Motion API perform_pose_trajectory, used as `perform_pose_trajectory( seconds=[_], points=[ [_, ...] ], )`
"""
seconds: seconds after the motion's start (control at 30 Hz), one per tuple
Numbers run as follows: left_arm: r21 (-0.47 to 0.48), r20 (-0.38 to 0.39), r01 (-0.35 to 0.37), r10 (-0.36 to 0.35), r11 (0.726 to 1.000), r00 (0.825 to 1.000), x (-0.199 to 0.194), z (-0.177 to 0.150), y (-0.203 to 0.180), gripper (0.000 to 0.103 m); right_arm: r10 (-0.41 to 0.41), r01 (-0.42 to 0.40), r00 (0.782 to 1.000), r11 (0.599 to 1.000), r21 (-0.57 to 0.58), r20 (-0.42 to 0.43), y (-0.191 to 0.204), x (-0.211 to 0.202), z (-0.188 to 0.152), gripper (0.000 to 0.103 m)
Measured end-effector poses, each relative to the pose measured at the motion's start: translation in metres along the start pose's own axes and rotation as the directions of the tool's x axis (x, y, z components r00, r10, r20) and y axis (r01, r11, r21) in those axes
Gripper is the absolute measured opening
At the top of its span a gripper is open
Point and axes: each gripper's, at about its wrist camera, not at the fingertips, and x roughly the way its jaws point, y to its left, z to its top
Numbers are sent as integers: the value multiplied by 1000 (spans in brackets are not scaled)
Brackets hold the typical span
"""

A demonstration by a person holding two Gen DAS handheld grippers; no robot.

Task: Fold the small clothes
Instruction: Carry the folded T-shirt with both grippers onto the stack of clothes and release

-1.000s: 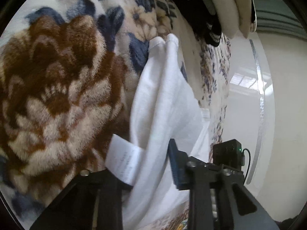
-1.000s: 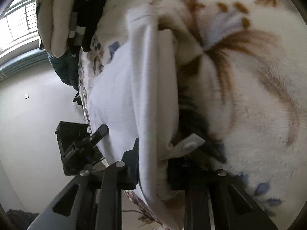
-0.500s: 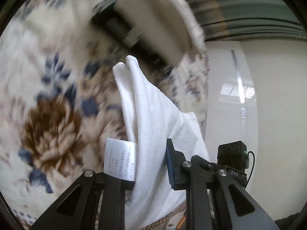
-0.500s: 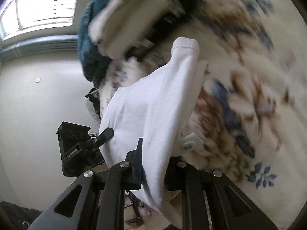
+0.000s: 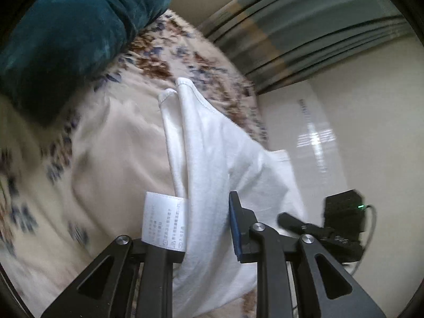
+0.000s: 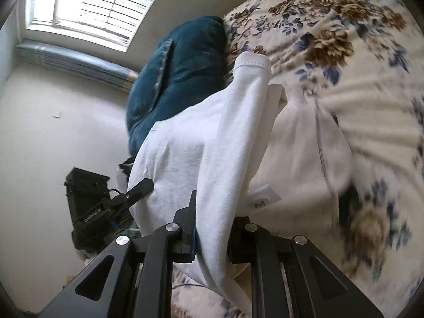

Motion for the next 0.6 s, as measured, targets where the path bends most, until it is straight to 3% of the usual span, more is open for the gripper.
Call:
perform_pose_trajectory(
  seconds=[0.13, 0.2, 0.3, 0.33, 0.37, 0.4, 0.43, 0.47, 0.53, 0.6],
  points=[
    [1, -127, -159, 158, 987, 979, 62, 25, 44, 19, -134, 134, 988, 991, 0, -74, -23, 64, 36, 17],
    [-16, -151, -168, 164, 986, 975, 70, 22, 53, 19, -230, 230, 968, 973, -12, -105, -31, 86, 41, 17],
    [-7, -108, -196, 195, 981, 975, 61, 23, 44, 23, -323, 320, 940, 946, -50, -107, -28, 95, 43, 28],
    [15, -80, -220, 220, 975, 972, 53, 21, 38, 24, -351, 346, 931, 936, -64, -101, -25, 95, 43, 43],
    [47, -40, -247, 248, 968, 968, 44, 19, 29, 29, -414, 407, 907, 909, -88, -83, -17, 92, 43, 59],
    [72, -10, -281, 283, 957, 959, 40, 19, 22, 51, -449, 442, 891, 891, -104, -64, -12, 88, 39, 65],
    [108, 24, -341, 340, 934, 940, 37, 19, 16, 69, -493, 485, 869, 865, -126, -38, -3, 83, 34, 77],
    [143, 56, -400, 396, 905, 916, 30, 13, 6, 101, -550, 544, 835, 827, -141, -7, 5, 78, 26, 90],
    [178, 88, -459, 451, 870, 888, 27, 6, 0, 103, -634, 631, 772, 758, -163, 41, 16, 71, 9, 103],
    [204, 91, -524, 517, 827, 851, 25, -6, -5, 103, -708, 712, 700, 681, -174, 93, 25, 61, -16, 103]
  ],
)
